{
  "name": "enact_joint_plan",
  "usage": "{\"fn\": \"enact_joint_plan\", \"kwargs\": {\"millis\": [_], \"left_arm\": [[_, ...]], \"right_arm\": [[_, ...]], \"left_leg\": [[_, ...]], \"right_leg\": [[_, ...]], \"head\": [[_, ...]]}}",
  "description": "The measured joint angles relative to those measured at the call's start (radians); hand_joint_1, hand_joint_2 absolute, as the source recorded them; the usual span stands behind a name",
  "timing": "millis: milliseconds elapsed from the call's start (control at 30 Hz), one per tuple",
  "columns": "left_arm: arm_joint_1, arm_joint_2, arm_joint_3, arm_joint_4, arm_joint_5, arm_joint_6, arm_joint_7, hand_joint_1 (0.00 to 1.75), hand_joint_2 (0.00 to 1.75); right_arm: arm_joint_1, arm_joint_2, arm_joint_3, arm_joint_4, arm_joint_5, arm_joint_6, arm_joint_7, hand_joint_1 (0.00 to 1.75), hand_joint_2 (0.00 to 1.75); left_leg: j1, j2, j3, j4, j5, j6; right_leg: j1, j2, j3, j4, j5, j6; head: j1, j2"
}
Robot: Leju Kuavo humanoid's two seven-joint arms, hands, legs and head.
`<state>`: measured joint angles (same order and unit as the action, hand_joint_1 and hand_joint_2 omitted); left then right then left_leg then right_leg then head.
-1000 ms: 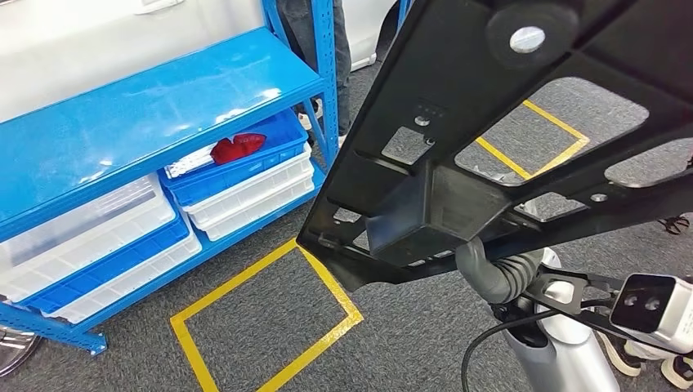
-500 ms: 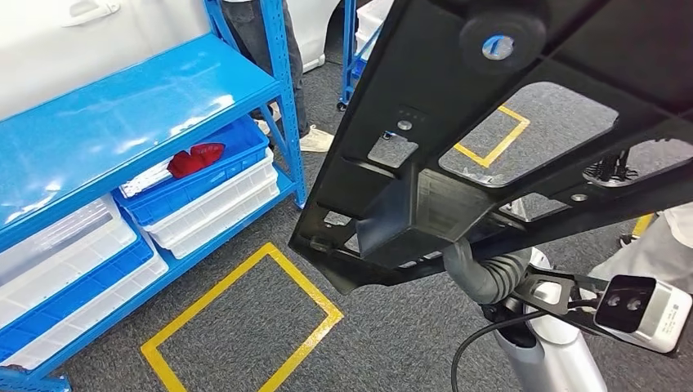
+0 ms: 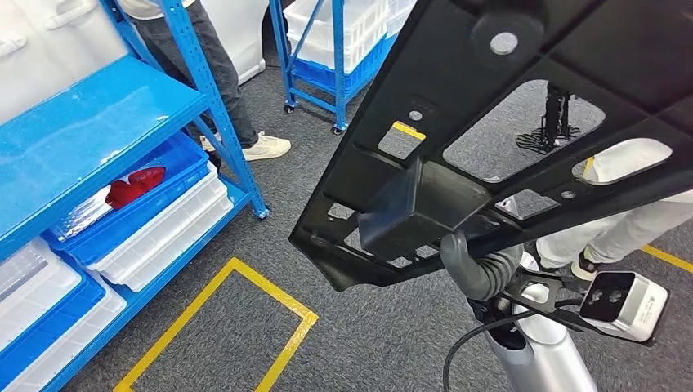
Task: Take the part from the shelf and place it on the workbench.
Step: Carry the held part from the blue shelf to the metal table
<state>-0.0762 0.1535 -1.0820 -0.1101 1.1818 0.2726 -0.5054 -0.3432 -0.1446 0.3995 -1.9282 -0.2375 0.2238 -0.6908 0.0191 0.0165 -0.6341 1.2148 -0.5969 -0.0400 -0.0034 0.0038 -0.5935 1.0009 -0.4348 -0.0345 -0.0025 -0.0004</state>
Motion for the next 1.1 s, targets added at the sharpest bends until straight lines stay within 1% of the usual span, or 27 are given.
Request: {"fn": "enact_joint_plan", "kwargs": {"millis": [33, 67, 100, 133, 167, 200, 233, 267, 333, 367, 400, 433, 467, 500, 533, 567, 600, 633, 667, 700, 733, 767, 800, 867, 933, 1000, 1100], "left_arm": [[0.002, 0.004, -0.001, 0.000, 0.000, 0.003, 0.004, 0.00, 1.75], [0.004, 0.007, -0.001, 0.001, 0.000, 0.005, 0.008, 0.00, 1.75], [0.005, 0.009, -0.001, 0.001, 0.001, 0.004, 0.010, 0.00, 1.75], [0.006, 0.010, -0.001, 0.001, 0.001, 0.003, 0.011, 0.00, 1.75], [0.005, 0.010, -0.001, 0.001, 0.002, 0.000, 0.012, 0.00, 1.75], [0.005, 0.009, 0.000, 0.001, 0.001, -0.002, 0.011, 0.00, 1.75], [0.006, 0.007, 0.000, 0.001, 0.000, -0.004, 0.010, 0.00, 1.75], [0.006, 0.003, 0.000, 0.001, -0.001, -0.005, 0.008, 0.00, 1.75], [0.007, -0.007, 0.002, 0.001, 0.000, -0.007, 0.006, 0.00, 1.75], [0.006, -0.014, 0.002, 0.001, 0.001, -0.008, 0.006, 0.00, 1.75], [0.006, -0.020, 0.003, 0.001, 0.002, -0.008, 0.007, 0.00, 1.75], [0.007, -0.027, 0.003, 0.001, 0.002, -0.008, 0.011, 0.00, 1.75], [0.008, -0.033, 0.003, 0.001, 0.002, -0.007, 0.015, 0.00, 1.75], [0.010, -0.036, 0.003, 0.001, 0.002, -0.004, 0.020, 0.00, 1.75], [0.012, -0.040, 0.003, 0.001, 0.002, -0.002, 0.025, 0.00, 1.75], [0.013, -0.043, 0.003, 0.001, 0.002, -0.001, 0.028, 0.00, 1.75], [0.014, -0.045, 0.003, 0.001, 0.002, 0.000, 0.030, 0.00, 1.75], [0.015, -0.048, 0.003, 0.001, 0.002, 0.000, 0.032, 0.00, 1.75], [0.015, -0.050, 0.003, 0.001, 0.002, 0.000, 0.033, 0.00, 1.75], [0.015, -0.050, 0.003, 0.001, 0.002, -0.001, 0.033, 0.00, 1.75], [0.015, -0.051, 0.004, 0.001, 0.002, -0.004, 0.032, 0.00, 1.75], [0.015, -0.051, 0.004, 0.001, 0.002, -0.006, 0.031, 0.00, 1.75], [0.015, -0.051, 0.005, 0.001, 0.002, -0.008, 0.030, 0.00, 1.75], [0.014, -0.053, 0.005, 0.001, 0.002, -0.008, 0.030, 0.00, 1.75], [0.014, -0.055, 0.006, 0.001, 0.001, -0.008, 0.023, 0.00, 1.75], [0.014, -0.055, 0.006, 0.001, -0.001, -0.010, 0.015, 0.00, 1.75], [0.014, -0.056, 0.007, 0.001, -0.001, -0.011, 0.013, 0.00, 1.75]], "right_arm": [[0.002, 0.010, -0.002, 0.011, 0.002, 0.008, -0.001, 1.75, 1.75], [0.004, 0.022, -0.004, 0.022, 0.007, 0.017, -0.001, 1.75, 1.75], [0.006, 0.033, -0.008, 0.031, 0.013, 0.025, -0.001, 1.75, 1.75], [0.008, 0.042, -0.011, 0.038, 0.021, 0.029, -0.001, 1.75, 1.75], [0.010, 0.050, -0.012, 0.042, 0.029, 0.031, -0.002, 1.75, 1.75], [0.010, 0.054, -0.013, 0.044, 0.035, 0.031, -0.003, 1.75, 1.75], [0.012, 0.057, -0.015, 0.044, 0.038, 0.031, -0.004, 1.75, 1.75], [0.014, 0.059, -0.018, 0.044, 0.041, 0.030, -0.004, 1.75, 1.75], [0.019, 0.059, -0.026, 0.039, 0.049, 0.030, -0.005, 1.75, 1.75], [0.019, 0.059, -0.029, 0.035, 0.056, 0.030, -0.005, 1.75, 1.75], [0.016, 0.059, -0.030, 0.031, 0.065, 0.029, -0.003, 1.75, 1.75], [0.011, 0.059, -0.029, 0.027, 0.073, 0.027, 0.002, 1.75, 1.75], [0.006, 0.059, -0.025, 0.025, 0.080, 0.023, 0.009, 1.75, 1.75], [0.001, 0.059, -0.020, 0.024, 0.085, 0.015, 0.017, 1.75, 1.75], [-0.001, 0.059, -0.013, 0.023, 0.091, 0.003, 0.025, 1.75, 1.75], [-0.001, 0.058, -0.006, 0.023, 0.100, -0.010, 0.030, 1.75, 1.75], [-0.002, 0.056, 0.000, 0.023, 0.111, -0.023, 0.031, 1.75, 1.75], [-0.002, 0.054, 0.006, 0.023, 0.122, -0.035, 0.030, 1.75, 1.75], [-0.003, 0.051, 0.012, 0.022, 0.130, -0.044, 0.027, 1.75, 1.75], [-0.004, 0.049, 0.017, 0.022, 0.134, -0.051, 0.024, 1.75, 1.75], [-0.006, 0.046, 0.021, 0.021, 0.136, -0.057, 0.022, 1.75, 1.75], [-0.007, 0.043, 0.023, 0.021, 0.136, -0.062, 0.020, 1.75, 1.75], [-0.007, 0.040, 0.025, 0.020, 0.136, -0.066, 0.019, 1.75, 1.75], [-0.005, 0.034, 0.027, 0.019, 0.137, -0.072, 0.015, 1.75, 1.75], [-0.007, 0.033, 0.033, 0.019, 0.139, -0.076, 0.011, 1.75, 1.75], [-0.009, 0.033, 0.038, 0.019, 0.140, -0.079, 0.009, 1.75, 1.75], [-0.008, 0.033, 0.041, 0.019, 0.141, -0.080, 0.009, 1.75, 1.75]], "left_leg": [[-0.001, -0.007, -0.029, 0.056, -0.015, 0.001], [-0.002, -0.011, -0.042, 0.075, -0.010, 0.004], [-0.003, -0.013, -0.036, 0.053, 0.015, 0.008], [-0.005, -0.021, -0.014, -0.005, 0.055, 0.015], [-0.006, -0.042, 0.018, -0.080, 0.092, 0.023], [-0.007, -0.065, 0.045, -0.145, 0.119, 0.030], [-0.008, -0.084, 0.064, -0.189, 0.133, 0.035], [-0.009, -0.095, 0.072, -0.208, 0.135, 0.037], [-0.012, -0.080, 0.077, -0.217, 0.137, 0.040], [-0.011, -0.069, 0.081, -0.225, 0.141, 0.044], [-0.009, -0.056, 0.085, -0.234, 0.146, 0.048], [-0.008, -0.041, 0.089, -0.241, 0.149, 0.052], [-0.008, -0.027, 0.091, -0.245, 0.150, 0.054], [-0.009, -0.013, 0.091, -0.245, 0.150, 0.056], [-0.010, 0.001, 0.091, -0.245, 0.149, 0.056], [-0.010, 0.015, 0.091, -0.245, 0.147, 0.055], [-0.009, 0.027, 0.092, -0.244, 0.146, 0.054], [-0.009, 0.038, 0.093, -0.243, 0.144, 0.051], [-0.008, 0.048, 0.094, -0.241, 0.141, 0.047], [-0.010, 0.056, 0.095, -0.238, 0.137, 0.042], [-0.012, 0.062, 0.096, -0.235, 0.133, 0.036], [-0.014, 0.070, 0.098, -0.232, 0.129, 0.029], [-0.015, 0.077, 0.100, -0.232, 0.127, 0.023], [-0.012, 0.088, 0.105, -0.231, 0.120, 0.011], [-0.006, 0.058, 0.092, -0.191, 0.088, 0.005], [-0.002, 0.023, 0.073, -0.145, 0.056, 0.004], [-0.002, 0.014, 0.059, -0.113, 0.039, 0.004]], "right_leg": [[0.003, 0.015, 0.000, 0.000, 0.000, -0.002], [0.006, 0.030, 0.001, 0.001, 0.000, -0.003], [0.009, 0.045, 0.002, 0.002, 0.000, -0.004], [0.012, 0.059, 0.003, 0.003, 0.000, -0.004], [0.012, 0.072, 0.003, 0.004, 0.000, -0.004], [0.013, 0.083, 0.002, 0.006, 0.000, -0.002], [0.011, 0.093, 0.000, 0.007, 0.001, 0.002], [0.008, 0.103, -0.004, 0.008, 0.003, 0.008], [0.004, 0.124, -0.010, 0.005, 0.007, 0.022], [0.004, 0.120, -0.013, 0.009, 0.005, 0.027], [0.005, 0.102, -0.023, 0.027, -0.007, 0.032], [0.006, 0.075, -0.043, 0.067, -0.030, 0.038], [0.004, 0.042, -0.073, 0.127, -0.062, 0.043], [0.002, 0.022, -0.109, 0.198, -0.093, 0.048], [-0.003, 0.012, -0.141, 0.258, -0.113, 0.054], [-0.008, 0.007, -0.158, 0.289, -0.116, 0.059], [-0.013, 0.003, -0.155, 0.281, -0.101, 0.063], [-0.017, -0.005, -0.131, 0.233, -0.072, 0.066], [-0.020, -0.022, -0.092, 0.160, -0.037, 0.069], [-0.019, -0.044, -0.056, 0.091, -0.014, 0.067], [-0.016, -0.060, -0.029, 0.041, 0.001, 0.061], [-0.012, -0.069, -0.016, 0.014, 0.005, 0.054], [-0.008, -0.067, -0.016, 0.009, 0.002, 0.044], [-0.007, -0.045, -0.017, 0.005, 0.005, 0.030], [-0.011, -0.026, -0.013, -0.002, 0.010, 0.016], [-0.012, -0.018, -0.012, -0.004, 0.012, 0.009], [-0.011, -0.014, -0.012, -0.004, 0.013, 0.007]], "head": [[-0.001, 0.000], [-0.001, 0.000], [-0.001, 0.000], [-0.001, 0.000], [-0.001, 0.000], [0.000, 0.000], [0.000, 0.000], [0.001, 0.000], [0.000, 0.000], [0.000, 0.000], [0.002, 0.000], [0.004, 0.000], [0.006, 0.000], [0.007, 0.000], [0.007, 0.000], [0.008, 0.000], [0.008, 0.000], [0.008, 0.000], [0.008, 0.000], [0.008, 0.000], [0.008, 0.000], [0.007, 0.000], [0.007, 0.000], [0.006, 0.000], [0.004, 0.000], [0.002, 0.000], [0.001, 0.000]]}}
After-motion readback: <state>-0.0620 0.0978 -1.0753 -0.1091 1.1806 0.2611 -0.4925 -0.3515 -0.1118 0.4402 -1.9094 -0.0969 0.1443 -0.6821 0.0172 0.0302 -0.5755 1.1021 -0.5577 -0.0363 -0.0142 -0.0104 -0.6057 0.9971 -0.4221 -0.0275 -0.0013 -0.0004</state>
